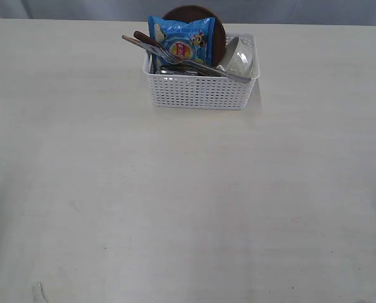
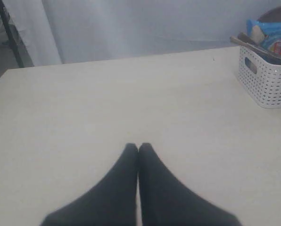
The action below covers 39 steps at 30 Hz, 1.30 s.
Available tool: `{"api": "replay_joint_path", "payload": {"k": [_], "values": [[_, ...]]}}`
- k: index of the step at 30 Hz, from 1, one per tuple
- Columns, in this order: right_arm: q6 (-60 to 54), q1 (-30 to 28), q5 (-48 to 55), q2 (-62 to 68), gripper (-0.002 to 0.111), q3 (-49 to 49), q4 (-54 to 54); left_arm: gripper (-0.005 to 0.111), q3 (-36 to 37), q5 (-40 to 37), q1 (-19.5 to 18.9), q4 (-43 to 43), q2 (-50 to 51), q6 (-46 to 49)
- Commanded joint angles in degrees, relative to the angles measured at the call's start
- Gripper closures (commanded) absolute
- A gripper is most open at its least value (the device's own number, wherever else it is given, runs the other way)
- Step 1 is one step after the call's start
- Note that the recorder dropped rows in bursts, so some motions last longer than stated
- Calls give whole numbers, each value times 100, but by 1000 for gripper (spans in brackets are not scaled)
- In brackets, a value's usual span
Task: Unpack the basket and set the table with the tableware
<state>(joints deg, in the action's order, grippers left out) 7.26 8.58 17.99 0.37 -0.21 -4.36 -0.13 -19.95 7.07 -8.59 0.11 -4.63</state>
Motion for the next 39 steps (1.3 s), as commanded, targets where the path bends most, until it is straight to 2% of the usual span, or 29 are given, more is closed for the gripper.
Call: {"api": "replay_joint_path", "payload": {"k": [1,10,13,15,18,21,25,30,34,39], "values": [[-20,20,-1131,-37,109,21,44,107,13,3,29,9,-11,-13],[-20,20,-3085,-37,109,21,44,107,13,3,29,9,-11,-13],[-20,20,-4616,-37,109,21,141,107,13,3,29,9,-11,-13],[149,20,-4955,-37,109,13,558,107,13,3,29,9,-11,-13],[246,20,-4260,-37,109,-541,1013,107,13,3,29,-22,-11,-13],[43,20,-3299,21,109,-1341,826,107,13,3,29,-22,-11,-13],[-8,20,-2355,842,109,-2523,773,107,13,3,29,-22,-11,-13],[-8,20,-958,2622,109,-4050,773,107,13,3,29,-22,-11,-13],[-49,121,673,4379,109,-5252,800,107,13,3,29,-22,-11,-13],[-631,556,2884,6755,109,-6703,905,107,13,3,29,-22,-11,-13]]}}
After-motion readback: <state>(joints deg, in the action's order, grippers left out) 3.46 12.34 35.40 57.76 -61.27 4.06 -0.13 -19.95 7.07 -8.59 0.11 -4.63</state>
